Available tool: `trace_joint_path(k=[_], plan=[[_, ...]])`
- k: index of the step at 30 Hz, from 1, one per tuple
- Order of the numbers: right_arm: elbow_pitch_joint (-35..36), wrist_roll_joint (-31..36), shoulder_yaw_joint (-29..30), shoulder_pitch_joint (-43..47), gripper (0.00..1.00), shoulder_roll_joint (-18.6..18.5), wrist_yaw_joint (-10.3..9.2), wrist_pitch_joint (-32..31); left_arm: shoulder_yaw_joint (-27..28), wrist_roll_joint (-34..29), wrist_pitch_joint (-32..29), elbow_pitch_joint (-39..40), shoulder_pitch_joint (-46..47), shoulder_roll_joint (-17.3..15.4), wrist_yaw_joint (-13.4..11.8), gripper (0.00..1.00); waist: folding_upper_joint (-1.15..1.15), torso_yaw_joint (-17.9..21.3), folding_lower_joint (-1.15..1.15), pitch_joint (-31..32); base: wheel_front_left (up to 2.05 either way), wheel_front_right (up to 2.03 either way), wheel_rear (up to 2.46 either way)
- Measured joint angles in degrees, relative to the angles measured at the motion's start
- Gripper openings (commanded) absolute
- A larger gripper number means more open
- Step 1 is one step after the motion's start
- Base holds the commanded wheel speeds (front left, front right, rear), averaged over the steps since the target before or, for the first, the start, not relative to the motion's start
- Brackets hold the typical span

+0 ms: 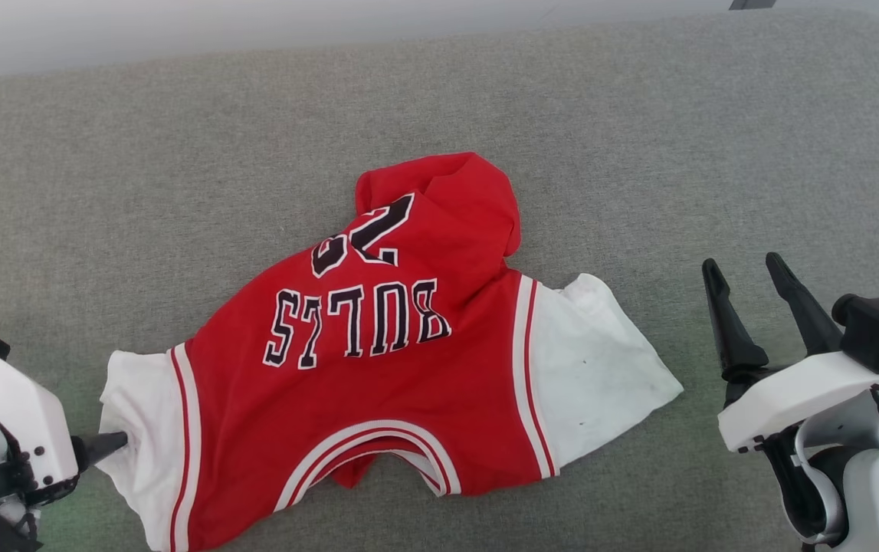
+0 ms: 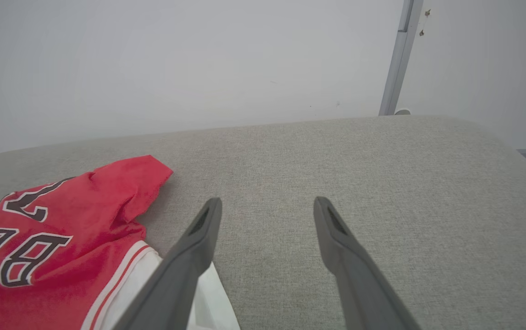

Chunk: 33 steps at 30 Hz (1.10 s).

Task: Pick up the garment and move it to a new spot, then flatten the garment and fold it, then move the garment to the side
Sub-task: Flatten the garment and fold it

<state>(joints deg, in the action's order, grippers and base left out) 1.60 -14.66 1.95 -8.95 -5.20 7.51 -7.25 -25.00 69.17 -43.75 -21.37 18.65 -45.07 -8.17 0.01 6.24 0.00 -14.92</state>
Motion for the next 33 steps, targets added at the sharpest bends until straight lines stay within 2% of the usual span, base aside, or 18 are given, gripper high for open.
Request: trace_joint_path(k=[5, 6, 7, 14, 21, 24, 33], plan=[[0.3, -0.9, -1.2, 0.1, 1.00, -0.5, 0.00, -1.4, -0.8, 0.6, -2.2, 1.5, 0.3, 0.5, -0.4, 1.00, 0.00, -0.5, 0.00, 0.1, 0.00, 0.00, 0.00], [0.4, -1.2, -1.7, 0.2, 1.00, -0.6, 0.00, -1.7, -1.3, 0.8, -2.7, 1.9, 0.3, 0.5, -0.2, 0.60, 0.00, -0.5, 0.00, 0.1, 0.00, 0.00, 0.00], [0.4, -1.4, -2.1, 0.2, 1.00, -0.8, 0.00, -2.2, -1.7, 0.7, -3.0, 2.3, 0.3, 0.6, -0.1, 0.00, 0.00, -0.6, 0.00, 0.1, 0.00, 0.00, 0.00], [0.5, -3.7, -4.9, 1.5, 1.00, -2.6, 0.00, -8.2, -3.9, -2.8, -1.1, 3.8, 0.5, 1.1, 1.5, 0.00, 0.00, -0.9, 0.00, -0.6, 0.00, 0.00, 0.00], [0.0, -7.3, -8.5, 2.5, 1.00, -5.8, 0.00, -21.1, -4.3, -4.1, -0.1, 3.7, 1.5, 1.6, 1.9, 0.00, 0.00, -1.6, 0.00, -1.4, 0.00, 0.00, 0.00], [-0.7, -7.1, -9.4, 2.1, 1.00, -7.3, -0.01, -24.0, -4.4, -4.2, -0.1, 3.8, 2.1, 1.9, 2.1, 0.00, 0.00, -2.1, 0.00, -1.8, 0.00, 0.00, 0.00], [-8.6, -6.8, -13.0, -3.9, 1.00, -10.0, 0.00, -30.6, -4.7, -4.6, 0.5, 3.9, 3.9, 3.6, 2.6, 0.00, 0.00, -4.2, 0.00, -3.3, 0.00, 0.00, 0.00]])
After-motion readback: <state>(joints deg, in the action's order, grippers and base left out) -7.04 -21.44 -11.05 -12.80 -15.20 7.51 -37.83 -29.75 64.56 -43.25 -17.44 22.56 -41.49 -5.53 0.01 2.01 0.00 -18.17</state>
